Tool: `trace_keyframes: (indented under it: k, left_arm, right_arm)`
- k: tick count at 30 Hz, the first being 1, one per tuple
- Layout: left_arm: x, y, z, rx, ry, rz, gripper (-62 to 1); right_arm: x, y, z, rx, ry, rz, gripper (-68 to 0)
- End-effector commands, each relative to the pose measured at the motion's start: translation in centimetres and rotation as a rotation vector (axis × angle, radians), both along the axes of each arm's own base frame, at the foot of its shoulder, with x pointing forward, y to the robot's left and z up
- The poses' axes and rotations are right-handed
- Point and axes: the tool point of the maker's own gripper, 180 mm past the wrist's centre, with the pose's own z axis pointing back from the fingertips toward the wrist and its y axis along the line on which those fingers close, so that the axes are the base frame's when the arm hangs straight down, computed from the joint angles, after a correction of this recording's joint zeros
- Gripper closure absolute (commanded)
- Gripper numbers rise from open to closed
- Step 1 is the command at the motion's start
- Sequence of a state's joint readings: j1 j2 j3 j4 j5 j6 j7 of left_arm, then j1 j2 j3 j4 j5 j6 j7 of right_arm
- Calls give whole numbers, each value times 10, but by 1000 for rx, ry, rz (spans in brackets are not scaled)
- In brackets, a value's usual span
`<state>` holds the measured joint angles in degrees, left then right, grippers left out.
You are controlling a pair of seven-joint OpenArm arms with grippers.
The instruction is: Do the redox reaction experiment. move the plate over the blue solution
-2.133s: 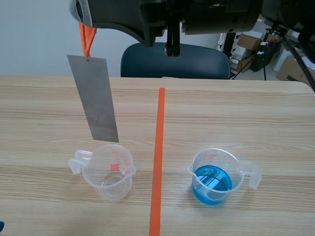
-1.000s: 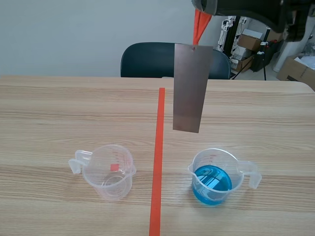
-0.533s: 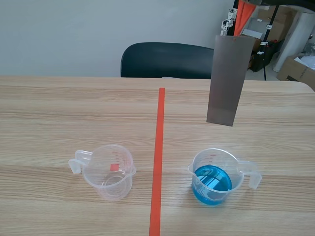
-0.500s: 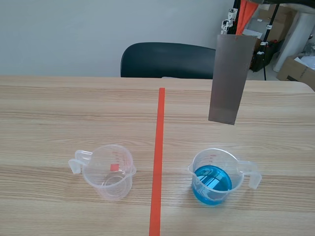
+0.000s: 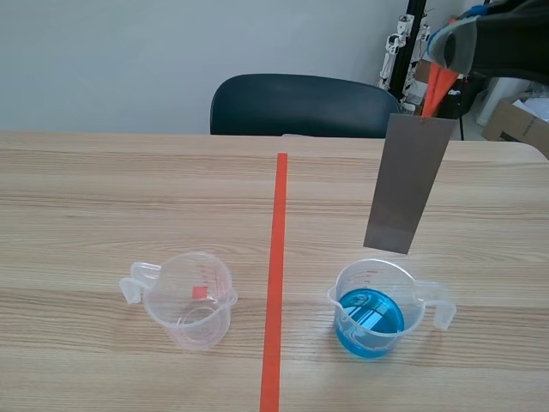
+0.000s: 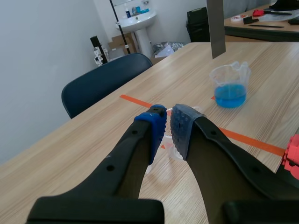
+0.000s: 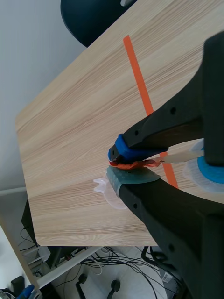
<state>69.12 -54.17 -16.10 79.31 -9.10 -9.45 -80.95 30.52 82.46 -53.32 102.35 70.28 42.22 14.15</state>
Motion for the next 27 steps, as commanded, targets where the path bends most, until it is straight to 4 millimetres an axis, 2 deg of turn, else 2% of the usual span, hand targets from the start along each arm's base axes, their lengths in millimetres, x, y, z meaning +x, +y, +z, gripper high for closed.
trace_keyframes:
  k: [1, 7, 14, 17, 24, 27]
  left_arm:
    - [7, -6, 4, -35, 13, -23, -60]
    - [31, -31, -17, 32, 190, -105, -55]
    - [45, -65, -12, 114, 178, -200, -55]
    - [51, -70, -10, 139, 158, -204, -52]
    - [57, -72, -32, 226, 212, -211, -51]
    - [59, -76, -27, 220, 198, -223, -51]
  right_arm:
    - [-2, 0, 13, 28, -35, 9, -4]
    - [-10, -2, 9, 52, -40, 23, -4]
    - [-12, -5, 12, 74, -46, 21, -4]
    - [-14, -6, 15, 112, -39, 15, -4]
    - [-17, -7, 14, 133, -26, 13, -4]
    - [-17, -7, 14, 139, -26, 12, -4]
